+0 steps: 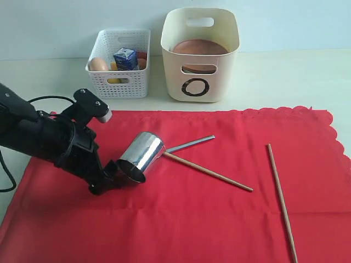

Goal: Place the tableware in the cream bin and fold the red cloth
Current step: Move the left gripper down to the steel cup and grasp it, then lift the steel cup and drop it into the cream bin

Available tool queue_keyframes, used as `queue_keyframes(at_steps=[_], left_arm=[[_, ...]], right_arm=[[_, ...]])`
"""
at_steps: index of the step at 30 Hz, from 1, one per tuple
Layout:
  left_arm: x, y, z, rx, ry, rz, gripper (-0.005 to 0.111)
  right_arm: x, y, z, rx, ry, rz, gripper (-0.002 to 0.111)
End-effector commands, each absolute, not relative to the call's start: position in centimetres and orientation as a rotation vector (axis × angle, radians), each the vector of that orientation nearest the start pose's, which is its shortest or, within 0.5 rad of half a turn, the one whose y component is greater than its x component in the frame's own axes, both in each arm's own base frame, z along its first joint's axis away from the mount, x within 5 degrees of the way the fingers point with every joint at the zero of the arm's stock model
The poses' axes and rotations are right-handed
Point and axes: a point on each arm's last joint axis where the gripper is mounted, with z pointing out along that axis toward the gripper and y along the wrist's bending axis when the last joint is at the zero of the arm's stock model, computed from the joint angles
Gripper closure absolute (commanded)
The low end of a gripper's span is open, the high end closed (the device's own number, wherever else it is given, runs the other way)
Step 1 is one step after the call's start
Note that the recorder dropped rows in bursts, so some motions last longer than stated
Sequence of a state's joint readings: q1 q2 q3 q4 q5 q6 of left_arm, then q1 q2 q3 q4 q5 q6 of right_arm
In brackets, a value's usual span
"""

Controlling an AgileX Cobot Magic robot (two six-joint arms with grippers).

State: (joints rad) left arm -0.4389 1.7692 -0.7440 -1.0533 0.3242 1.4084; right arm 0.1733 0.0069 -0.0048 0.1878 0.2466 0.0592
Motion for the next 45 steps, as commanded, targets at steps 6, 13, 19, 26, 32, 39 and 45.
queue_keyframes(at_steps=[6,13,19,26,32,39,45], left_arm=[[26.8,-17.1,12.4,1.184,2.249,-0.438,0.007],[27.9,-17.6,11.4,1.174,2.225,-0.430,0.009],[28.3,-18.0,11.1,1.179,2.215,-0.449,0.048],[28.4,-18.0,11.1,1.151,2.212,-0.453,0.106],[28.5,-18.1,11.2,1.115,2.224,-0.463,0.106],[28.6,-18.0,11.7,1.052,2.244,-0.475,0.106],[29.3,-16.9,13.6,0.872,2.270,-0.498,0.106]], right_arm=[[5.4,1.3,19.2,0.019,1.730,0.338,0.108],[5.4,1.3,19.2,0.019,1.730,0.338,0.108],[5.4,1.3,19.2,0.019,1.730,0.338,0.108],[5.4,1.3,19.2,0.019,1.730,0.338,0.108],[5.4,1.3,19.2,0.019,1.730,0.338,0.108],[5.4,1.3,19.2,0.019,1.730,0.338,0.108],[5.4,1.3,19.2,0.019,1.730,0.338,0.108]])
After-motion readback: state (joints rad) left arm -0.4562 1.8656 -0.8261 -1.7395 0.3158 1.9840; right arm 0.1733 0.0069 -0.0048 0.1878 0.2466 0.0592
